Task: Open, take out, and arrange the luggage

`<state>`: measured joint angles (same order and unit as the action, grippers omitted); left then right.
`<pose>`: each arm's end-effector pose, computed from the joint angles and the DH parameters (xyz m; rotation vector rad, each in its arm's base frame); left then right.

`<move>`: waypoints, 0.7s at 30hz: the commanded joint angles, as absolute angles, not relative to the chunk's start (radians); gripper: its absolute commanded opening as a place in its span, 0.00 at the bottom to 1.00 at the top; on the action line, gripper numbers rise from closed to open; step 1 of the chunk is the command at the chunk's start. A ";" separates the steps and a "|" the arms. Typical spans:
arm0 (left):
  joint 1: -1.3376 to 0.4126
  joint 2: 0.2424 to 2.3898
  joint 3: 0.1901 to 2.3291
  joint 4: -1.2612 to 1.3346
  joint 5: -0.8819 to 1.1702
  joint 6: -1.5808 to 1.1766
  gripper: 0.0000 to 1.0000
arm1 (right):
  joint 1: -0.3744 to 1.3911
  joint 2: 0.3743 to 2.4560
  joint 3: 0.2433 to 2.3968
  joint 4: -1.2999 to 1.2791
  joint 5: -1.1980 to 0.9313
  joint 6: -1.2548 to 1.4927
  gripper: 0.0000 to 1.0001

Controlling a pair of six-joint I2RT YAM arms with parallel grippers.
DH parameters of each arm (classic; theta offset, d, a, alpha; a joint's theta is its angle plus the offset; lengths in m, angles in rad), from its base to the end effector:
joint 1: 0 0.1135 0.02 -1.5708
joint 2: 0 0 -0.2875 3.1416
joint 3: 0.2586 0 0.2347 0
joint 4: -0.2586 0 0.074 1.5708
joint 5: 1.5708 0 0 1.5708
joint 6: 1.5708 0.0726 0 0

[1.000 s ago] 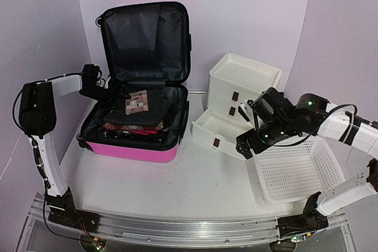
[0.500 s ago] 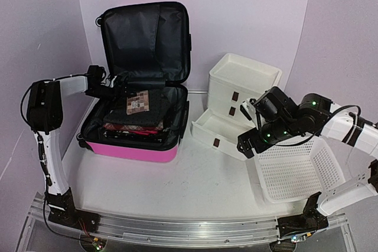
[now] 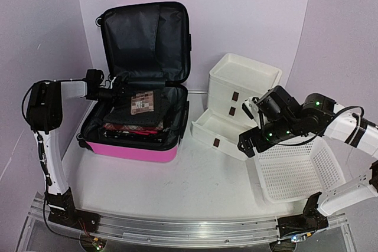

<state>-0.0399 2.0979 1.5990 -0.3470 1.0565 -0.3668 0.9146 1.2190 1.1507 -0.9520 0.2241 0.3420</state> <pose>0.4624 -0.0817 0.2240 0.1252 2.3028 -1.4594 0.1514 0.1701 0.3044 -0.6454 2.4806 0.1920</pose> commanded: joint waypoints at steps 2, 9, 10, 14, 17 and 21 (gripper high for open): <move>-0.037 2.063 1.566 -0.206 1.150 -0.443 0.66 | 0.914 1.199 1.155 -0.922 0.218 0.363 0.98; -0.042 2.024 1.501 -0.220 1.043 -0.429 0.80 | 0.913 1.217 1.161 -0.919 0.207 0.366 0.98; -0.043 2.016 1.490 -0.232 1.016 -0.418 0.82 | 0.914 1.218 1.161 -0.918 0.205 0.367 0.98; -0.065 2.024 1.464 -0.263 0.989 -0.386 0.85 | 0.913 1.222 1.162 -0.913 0.204 0.367 0.98; -0.085 2.041 1.459 -0.238 1.063 -0.390 0.83 | 0.913 1.224 1.164 -0.911 0.199 0.368 0.98; -0.086 2.034 1.455 -0.200 1.101 -0.417 0.76 | 0.914 1.219 1.162 -0.912 0.195 0.372 0.98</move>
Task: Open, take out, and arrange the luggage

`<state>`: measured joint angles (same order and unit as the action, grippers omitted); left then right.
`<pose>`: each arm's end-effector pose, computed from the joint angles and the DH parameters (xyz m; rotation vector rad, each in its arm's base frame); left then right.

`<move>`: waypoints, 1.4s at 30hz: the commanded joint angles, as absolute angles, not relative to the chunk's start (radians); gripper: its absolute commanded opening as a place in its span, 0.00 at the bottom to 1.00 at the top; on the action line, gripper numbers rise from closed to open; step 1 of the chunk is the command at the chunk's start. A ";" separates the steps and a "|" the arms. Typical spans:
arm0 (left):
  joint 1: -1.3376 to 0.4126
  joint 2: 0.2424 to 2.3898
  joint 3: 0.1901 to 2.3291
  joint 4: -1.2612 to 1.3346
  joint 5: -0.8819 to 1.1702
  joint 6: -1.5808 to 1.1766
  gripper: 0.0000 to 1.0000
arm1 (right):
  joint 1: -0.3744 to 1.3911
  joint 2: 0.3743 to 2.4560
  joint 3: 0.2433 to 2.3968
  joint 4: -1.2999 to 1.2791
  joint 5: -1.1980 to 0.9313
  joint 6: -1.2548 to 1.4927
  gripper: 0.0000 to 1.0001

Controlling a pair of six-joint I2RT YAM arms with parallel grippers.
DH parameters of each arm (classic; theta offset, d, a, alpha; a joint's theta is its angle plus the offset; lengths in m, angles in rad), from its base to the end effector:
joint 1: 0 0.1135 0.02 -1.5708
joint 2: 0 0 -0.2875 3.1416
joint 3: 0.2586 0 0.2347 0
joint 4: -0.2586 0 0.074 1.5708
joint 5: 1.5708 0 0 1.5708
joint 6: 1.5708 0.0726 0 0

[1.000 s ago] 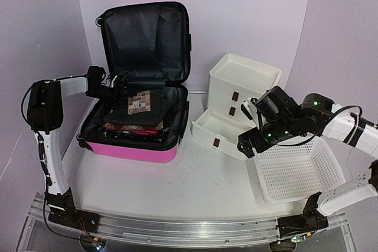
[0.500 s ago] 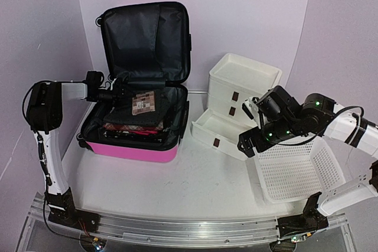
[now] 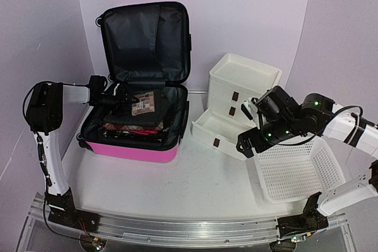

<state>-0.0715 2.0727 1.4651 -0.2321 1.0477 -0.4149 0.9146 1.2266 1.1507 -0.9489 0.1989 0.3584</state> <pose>0.4468 -0.0951 0.2032 0.1070 2.3278 -1.4855 0.1512 0.1728 0.3027 -0.6387 2.4996 0.2222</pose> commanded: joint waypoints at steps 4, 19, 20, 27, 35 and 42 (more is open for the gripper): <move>-0.090 2.023 1.471 -0.168 1.134 -0.458 0.68 | 0.913 1.216 1.154 -0.908 0.196 0.373 0.98; -0.127 2.083 1.507 -0.094 1.134 -0.584 0.43 | 0.913 1.211 1.147 -0.894 0.190 0.375 0.98; -0.127 2.087 1.506 -0.091 1.133 -0.589 0.44 | 0.914 1.209 1.144 -0.893 0.191 0.375 0.98; -0.143 2.114 1.493 -0.081 1.115 -0.598 0.62 | 0.913 1.213 1.141 -0.894 0.192 0.377 0.98; -0.153 2.156 1.525 -0.036 1.117 -0.639 0.53 | 0.913 1.212 1.146 -0.894 0.190 0.378 0.98; -0.159 2.124 1.490 0.089 1.128 -0.731 0.35 | 0.914 1.216 1.147 -0.894 0.195 0.371 0.98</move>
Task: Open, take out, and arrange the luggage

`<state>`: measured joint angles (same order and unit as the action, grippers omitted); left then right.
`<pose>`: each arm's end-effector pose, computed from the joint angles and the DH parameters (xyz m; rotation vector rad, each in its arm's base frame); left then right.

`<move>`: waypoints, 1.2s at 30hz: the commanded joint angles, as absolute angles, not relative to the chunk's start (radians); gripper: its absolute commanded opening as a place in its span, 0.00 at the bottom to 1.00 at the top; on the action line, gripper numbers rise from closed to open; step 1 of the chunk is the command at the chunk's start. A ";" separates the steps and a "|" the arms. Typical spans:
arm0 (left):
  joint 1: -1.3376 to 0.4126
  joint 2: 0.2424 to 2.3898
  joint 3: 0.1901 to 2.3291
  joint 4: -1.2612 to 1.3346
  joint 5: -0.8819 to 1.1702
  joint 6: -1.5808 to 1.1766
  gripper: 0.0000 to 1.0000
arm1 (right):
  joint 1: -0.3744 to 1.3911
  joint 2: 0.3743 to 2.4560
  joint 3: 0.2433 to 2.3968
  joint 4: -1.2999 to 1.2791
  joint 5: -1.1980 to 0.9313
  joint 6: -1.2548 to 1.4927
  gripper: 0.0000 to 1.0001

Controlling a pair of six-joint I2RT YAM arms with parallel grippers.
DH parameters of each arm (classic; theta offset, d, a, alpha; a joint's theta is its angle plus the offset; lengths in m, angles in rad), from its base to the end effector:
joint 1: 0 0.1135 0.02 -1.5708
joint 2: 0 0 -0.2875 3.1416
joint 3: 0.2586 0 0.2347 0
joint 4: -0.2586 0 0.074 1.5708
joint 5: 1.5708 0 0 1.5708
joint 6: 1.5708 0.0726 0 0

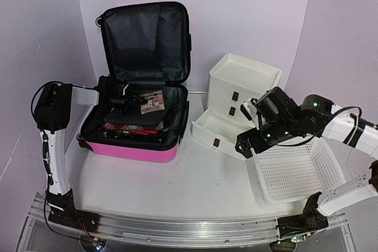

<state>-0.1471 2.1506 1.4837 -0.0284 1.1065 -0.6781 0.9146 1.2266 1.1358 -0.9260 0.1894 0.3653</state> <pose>0.4601 -0.1338 0.1926 0.0368 2.3178 -1.6778 0.1517 0.1746 0.2998 -0.6319 2.4993 0.2412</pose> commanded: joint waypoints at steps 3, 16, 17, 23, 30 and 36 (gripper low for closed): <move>-0.160 2.097 1.475 0.118 1.129 -0.753 0.28 | 0.914 1.227 1.159 -0.893 0.197 0.363 0.98; -0.208 2.002 1.442 0.134 1.106 -0.856 0.07 | 0.913 1.388 1.323 -0.808 0.185 -0.049 0.98; -0.214 1.985 1.437 0.134 1.098 -0.863 0.07 | 0.914 1.407 1.338 -0.788 0.180 -0.118 0.98; -0.255 1.871 1.413 0.134 1.037 -0.957 0.01 | 0.914 1.479 1.355 -0.609 0.026 -0.526 0.98; -0.384 1.706 1.278 0.134 0.896 -1.109 0.00 | 0.915 1.549 1.316 -0.244 -0.073 -0.916 0.98; -0.474 1.625 1.181 0.138 0.796 -1.226 0.00 | 0.929 1.686 1.401 -0.104 0.011 -0.991 0.95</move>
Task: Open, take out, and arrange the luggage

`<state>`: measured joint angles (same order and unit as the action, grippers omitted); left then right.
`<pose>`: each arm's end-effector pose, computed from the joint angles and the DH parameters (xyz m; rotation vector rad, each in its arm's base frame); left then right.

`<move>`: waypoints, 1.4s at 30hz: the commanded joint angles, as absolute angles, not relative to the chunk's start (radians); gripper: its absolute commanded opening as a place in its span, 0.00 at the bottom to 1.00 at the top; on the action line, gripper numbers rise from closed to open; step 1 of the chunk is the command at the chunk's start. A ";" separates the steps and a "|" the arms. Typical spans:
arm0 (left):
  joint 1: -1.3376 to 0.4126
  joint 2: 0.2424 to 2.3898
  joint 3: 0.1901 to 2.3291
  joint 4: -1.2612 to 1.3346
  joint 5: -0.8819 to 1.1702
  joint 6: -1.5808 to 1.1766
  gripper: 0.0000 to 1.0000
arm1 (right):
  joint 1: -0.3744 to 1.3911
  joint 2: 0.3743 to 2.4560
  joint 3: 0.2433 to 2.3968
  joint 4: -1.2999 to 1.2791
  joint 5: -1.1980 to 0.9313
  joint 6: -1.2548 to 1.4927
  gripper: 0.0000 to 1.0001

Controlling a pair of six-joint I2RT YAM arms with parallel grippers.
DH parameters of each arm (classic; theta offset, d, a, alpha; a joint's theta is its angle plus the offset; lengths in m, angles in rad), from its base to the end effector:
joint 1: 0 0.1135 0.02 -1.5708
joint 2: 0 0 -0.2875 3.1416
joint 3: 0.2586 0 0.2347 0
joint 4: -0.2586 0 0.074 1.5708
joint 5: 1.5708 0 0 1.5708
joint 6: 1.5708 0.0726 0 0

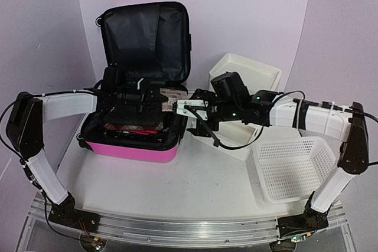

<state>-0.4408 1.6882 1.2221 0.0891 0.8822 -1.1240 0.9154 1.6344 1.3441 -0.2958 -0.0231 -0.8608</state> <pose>0.3334 -0.2192 0.3064 -0.0718 2.3053 -1.7876 0.2394 0.3142 0.3119 -1.6821 1.3506 0.0565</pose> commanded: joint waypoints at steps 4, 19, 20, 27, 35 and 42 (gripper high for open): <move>-0.491 1.573 1.146 0.141 0.755 -1.259 0.00 | 0.958 1.742 1.408 -0.044 0.088 -1.046 0.84; -0.509 1.461 1.029 0.170 0.679 -1.439 0.00 | 1.024 1.866 1.378 0.221 0.259 -1.146 0.51; -0.509 1.453 1.023 0.171 0.676 -1.446 0.00 | 1.024 1.874 1.382 0.229 0.269 -1.144 0.50; -0.516 1.407 0.980 0.189 0.648 -1.516 0.00 | 1.032 1.891 1.393 0.247 0.263 -1.133 0.29; -0.529 1.379 0.962 0.206 0.641 -1.552 0.00 | 1.035 1.948 1.416 0.355 0.282 -1.138 0.24; -0.535 1.350 0.932 0.216 0.629 -1.560 0.01 | 1.044 1.977 1.424 0.462 0.299 -1.110 0.07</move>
<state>-0.5163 1.4178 0.9398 0.1238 0.6044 -1.5795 1.0328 1.9648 1.3739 0.3588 0.2951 -1.1446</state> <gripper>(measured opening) 0.127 0.106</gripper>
